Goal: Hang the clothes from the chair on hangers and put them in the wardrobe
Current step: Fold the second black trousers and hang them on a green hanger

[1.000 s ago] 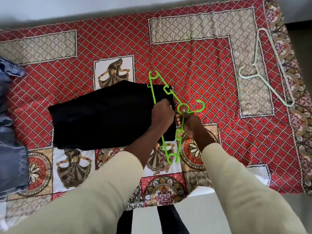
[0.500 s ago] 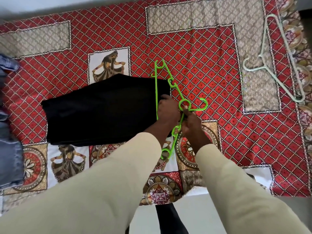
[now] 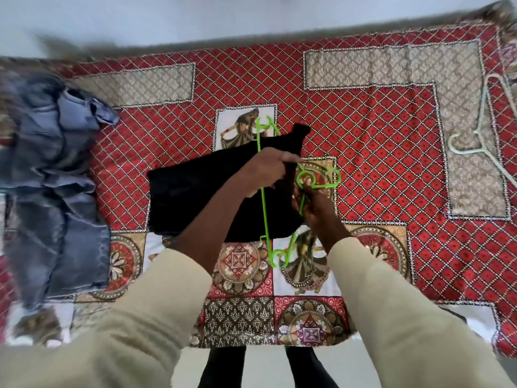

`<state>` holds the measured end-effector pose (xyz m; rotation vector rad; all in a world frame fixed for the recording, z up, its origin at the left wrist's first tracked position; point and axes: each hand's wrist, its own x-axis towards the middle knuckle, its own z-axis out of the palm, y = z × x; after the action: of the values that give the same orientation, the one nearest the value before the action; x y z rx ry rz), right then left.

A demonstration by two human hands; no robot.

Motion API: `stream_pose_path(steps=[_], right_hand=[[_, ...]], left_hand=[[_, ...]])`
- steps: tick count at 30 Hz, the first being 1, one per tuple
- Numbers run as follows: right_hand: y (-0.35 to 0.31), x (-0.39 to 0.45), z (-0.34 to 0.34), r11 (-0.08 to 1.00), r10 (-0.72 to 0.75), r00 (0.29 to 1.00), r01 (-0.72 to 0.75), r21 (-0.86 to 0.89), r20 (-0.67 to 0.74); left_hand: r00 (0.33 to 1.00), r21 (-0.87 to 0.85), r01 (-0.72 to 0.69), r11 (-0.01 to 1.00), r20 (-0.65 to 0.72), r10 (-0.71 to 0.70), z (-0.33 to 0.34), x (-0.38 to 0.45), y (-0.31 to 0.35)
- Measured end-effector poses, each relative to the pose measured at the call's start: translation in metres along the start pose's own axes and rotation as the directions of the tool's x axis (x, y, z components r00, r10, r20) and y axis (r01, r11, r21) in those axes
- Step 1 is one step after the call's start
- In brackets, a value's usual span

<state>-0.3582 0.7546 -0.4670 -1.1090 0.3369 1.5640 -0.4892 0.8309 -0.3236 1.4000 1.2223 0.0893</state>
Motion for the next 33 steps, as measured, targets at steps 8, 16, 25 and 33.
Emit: stream_pose_path(steps=[8, 16, 25, 33], right_hand=[[0.080, 0.006, 0.068, 0.996, -0.059, 0.998, 0.058, -0.061, -0.013], [0.089, 0.023, 0.068, 0.966, -0.146, 0.989, 0.142, -0.216, -0.002], [0.108, 0.027, 0.044, 0.962, -0.176, 0.984, 0.164, -0.216, -0.035], [0.112, 0.033, 0.035, 0.962, -0.218, 0.969, 0.195, -0.190, -0.113]], left_hand=[[0.984, -0.619, -0.039, 0.784, -0.160, -0.077, -0.161, -0.058, -0.091], [0.893, -0.382, 0.179, 0.907, -0.325, -0.313, -0.210, -0.088, -0.209], [0.719, -0.426, 0.259, 0.867, -0.514, -0.468, -0.193, -0.060, -0.287], [0.705, -0.268, 0.253, 0.929, -0.607, -0.367, -0.183, -0.051, -0.306]])
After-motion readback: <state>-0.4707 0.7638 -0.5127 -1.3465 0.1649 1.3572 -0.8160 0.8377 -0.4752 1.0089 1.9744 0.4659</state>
